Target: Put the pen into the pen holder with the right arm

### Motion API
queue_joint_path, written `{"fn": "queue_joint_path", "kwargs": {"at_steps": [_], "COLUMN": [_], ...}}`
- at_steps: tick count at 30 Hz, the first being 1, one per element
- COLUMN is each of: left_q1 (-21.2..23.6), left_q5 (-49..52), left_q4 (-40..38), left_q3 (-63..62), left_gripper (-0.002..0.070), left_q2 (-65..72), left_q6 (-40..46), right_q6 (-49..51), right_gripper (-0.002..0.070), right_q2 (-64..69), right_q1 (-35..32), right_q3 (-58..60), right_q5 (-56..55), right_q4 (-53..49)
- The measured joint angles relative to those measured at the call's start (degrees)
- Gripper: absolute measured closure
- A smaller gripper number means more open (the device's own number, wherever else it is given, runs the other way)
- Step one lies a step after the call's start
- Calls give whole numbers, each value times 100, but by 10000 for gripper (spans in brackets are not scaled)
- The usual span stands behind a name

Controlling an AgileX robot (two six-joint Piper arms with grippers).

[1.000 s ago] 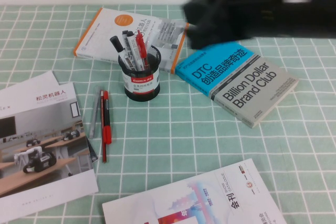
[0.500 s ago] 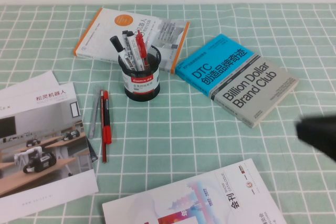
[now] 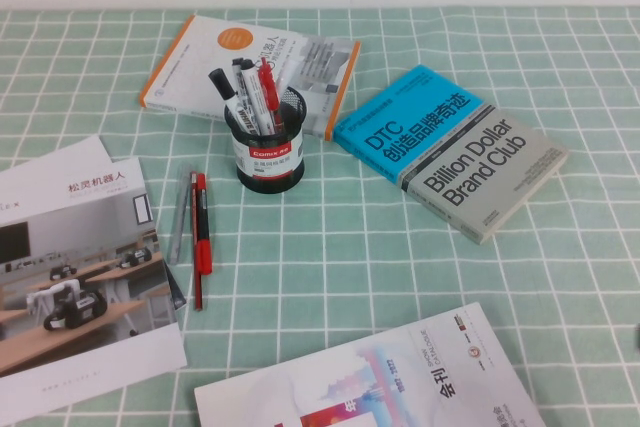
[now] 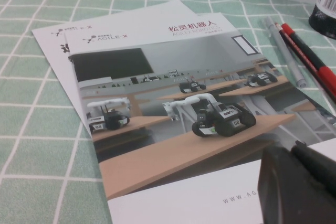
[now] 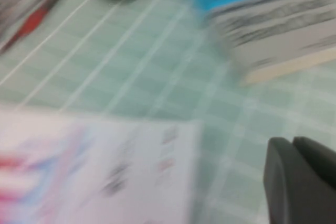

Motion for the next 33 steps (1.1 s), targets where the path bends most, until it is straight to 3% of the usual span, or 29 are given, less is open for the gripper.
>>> {"fn": "queue_joint_path", "kwargs": {"at_steps": [6,10,16,29,33], "left_q1": [0,0,0,0,0], "left_q5": [0,0,0,0,0], "left_q4": [0,0,0,0,0], "left_q3": [0,0,0,0,0], "left_gripper": [680,680,680,680,680], "left_q2": [0,0,0,0,0], "left_q6": [0,0,0,0,0], "right_q6": [81,94,94,94,-695], "right_gripper": [695,695,695,695,695], "right_q2": [-1305,-2142,-2799,-2809,-2809], "right_q1": [-1796,-2490,-2626,-2626,-2626], "right_q3": [1607,1941,1941,1944,1944], "right_q5": [-1638,-1683,-1164,-881,-608], "right_q4": [-112,-122,-90,93,835]}}
